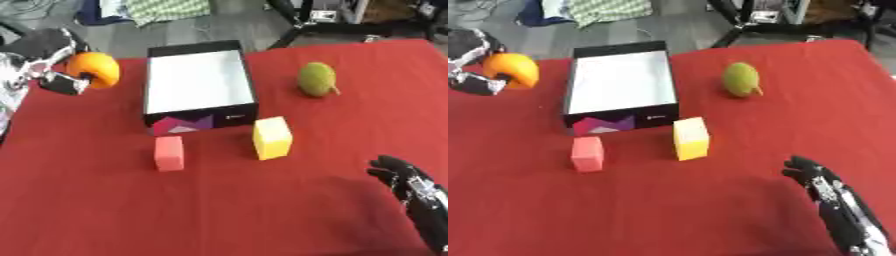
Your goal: Pick up objects on the table and place them in the box.
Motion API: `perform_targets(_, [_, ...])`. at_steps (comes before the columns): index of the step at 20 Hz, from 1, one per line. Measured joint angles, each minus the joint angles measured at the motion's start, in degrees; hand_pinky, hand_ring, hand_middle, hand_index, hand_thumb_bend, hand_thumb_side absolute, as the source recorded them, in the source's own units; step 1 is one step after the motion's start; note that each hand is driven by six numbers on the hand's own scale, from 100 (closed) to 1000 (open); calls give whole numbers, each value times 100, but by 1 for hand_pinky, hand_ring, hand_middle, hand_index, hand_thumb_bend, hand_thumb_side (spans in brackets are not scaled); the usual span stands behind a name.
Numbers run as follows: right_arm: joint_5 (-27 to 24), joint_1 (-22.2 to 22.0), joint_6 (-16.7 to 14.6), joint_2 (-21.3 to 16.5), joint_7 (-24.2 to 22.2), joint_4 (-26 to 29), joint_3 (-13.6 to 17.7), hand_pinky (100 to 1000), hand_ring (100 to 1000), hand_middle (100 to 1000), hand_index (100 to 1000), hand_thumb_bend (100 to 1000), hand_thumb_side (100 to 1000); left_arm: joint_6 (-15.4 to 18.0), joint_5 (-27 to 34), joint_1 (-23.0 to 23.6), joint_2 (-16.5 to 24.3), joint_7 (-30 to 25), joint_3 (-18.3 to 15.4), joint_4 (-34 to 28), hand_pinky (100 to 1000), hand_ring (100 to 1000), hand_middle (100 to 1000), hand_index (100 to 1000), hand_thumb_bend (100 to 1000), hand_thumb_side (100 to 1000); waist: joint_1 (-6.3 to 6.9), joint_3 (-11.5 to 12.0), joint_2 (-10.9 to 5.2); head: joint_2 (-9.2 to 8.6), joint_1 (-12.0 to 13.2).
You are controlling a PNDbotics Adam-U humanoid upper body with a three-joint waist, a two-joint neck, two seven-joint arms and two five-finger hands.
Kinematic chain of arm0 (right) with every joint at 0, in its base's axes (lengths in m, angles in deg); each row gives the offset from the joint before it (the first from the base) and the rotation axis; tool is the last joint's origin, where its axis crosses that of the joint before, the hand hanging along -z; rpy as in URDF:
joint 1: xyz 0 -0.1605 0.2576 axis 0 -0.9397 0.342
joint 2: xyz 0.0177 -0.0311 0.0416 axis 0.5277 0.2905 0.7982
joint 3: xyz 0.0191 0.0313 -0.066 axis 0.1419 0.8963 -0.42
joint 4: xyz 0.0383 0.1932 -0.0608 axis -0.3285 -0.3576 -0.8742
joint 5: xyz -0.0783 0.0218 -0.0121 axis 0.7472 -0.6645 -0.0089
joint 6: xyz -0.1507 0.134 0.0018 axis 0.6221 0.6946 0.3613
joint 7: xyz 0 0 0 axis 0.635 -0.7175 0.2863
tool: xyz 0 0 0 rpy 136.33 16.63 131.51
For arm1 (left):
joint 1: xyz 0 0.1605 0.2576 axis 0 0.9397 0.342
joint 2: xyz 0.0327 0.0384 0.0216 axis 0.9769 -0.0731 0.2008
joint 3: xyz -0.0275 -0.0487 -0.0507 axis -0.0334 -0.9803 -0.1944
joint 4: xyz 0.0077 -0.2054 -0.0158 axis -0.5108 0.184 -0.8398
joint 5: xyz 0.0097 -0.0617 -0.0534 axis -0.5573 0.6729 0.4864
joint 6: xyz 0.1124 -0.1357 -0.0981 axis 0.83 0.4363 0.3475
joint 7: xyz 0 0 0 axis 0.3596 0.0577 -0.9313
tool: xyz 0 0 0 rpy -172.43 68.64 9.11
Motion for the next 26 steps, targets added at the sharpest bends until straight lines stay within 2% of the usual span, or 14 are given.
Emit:
perform_targets(7, [-3,10,3,7,-19,-2,-4,1000,850,803,863,100,800,269,-636,-306,-743,-131,378,548,696,535,524,718,109,124,-47,-153,0,0,-3])
perform_targets(9, [-5,12,6,8,-31,-2,-6,1000,850,803,863,100,801,332,-824,-318,-904,-96,429,726,722,592,598,801,239,276,-59,-168,0,1,-4])
perform_targets(11, [-7,16,11,9,-40,-2,-8,1000,850,803,863,100,801,371,-1001,-332,-1017,-70,471,855,755,664,684,886,444,547,-64,-181,0,1,-5])
perform_targets(12, [-7,21,11,9,-42,-3,-8,1000,850,803,863,100,802,380,-1076,-337,-1051,-74,497,896,773,701,730,919,510,630,-64,-187,0,1,-6])
perform_targets(14, [-7,35,11,10,-43,-3,-9,1000,850,803,863,100,801,378,-1210,-338,-1091,-83,530,943,790,737,778,953,600,727,-64,-190,0,1,-10])
perform_targets(16, [-7,36,9,10,-46,-4,-10,1000,850,803,863,100,801,334,-1307,-338,-1092,-73,534,952,795,746,799,966,641,779,-64,-190,0,1,-19])
perform_targets(18, [-7,37,7,10,-48,-4,-14,1000,850,803,863,100,801,248,-1332,-338,-1090,-12,533,929,795,748,806,969,645,801,-64,-184,0,1,-32])
perform_targets(21, [-7,37,7,10,-48,-5,-23,1000,850,803,863,100,802,139,-1226,-310,-1061,104,512,798,783,702,766,946,530,733,-64,-167,0,1,-37])
perform_targets(22, [-7,37,7,10,-48,-5,-24,1000,850,803,863,100,802,133,-1097,-265,-1018,138,497,699,782,696,761,943,512,725,-64,-164,0,1,-39])
perform_targets(23, [-7,37,7,10,-48,-5,-24,1000,850,803,863,100,804,153,-915,-213,-950,157,494,559,784,686,752,937,431,675,-64,-155,0,1,-42])
perform_targets(26, [-7,37,7,10,-45,-15,-23,1000,850,803,863,100,804,395,-75,-17,-591,38,513,-94,784,674,734,913,382,620,-64,-121,0,1,-61])
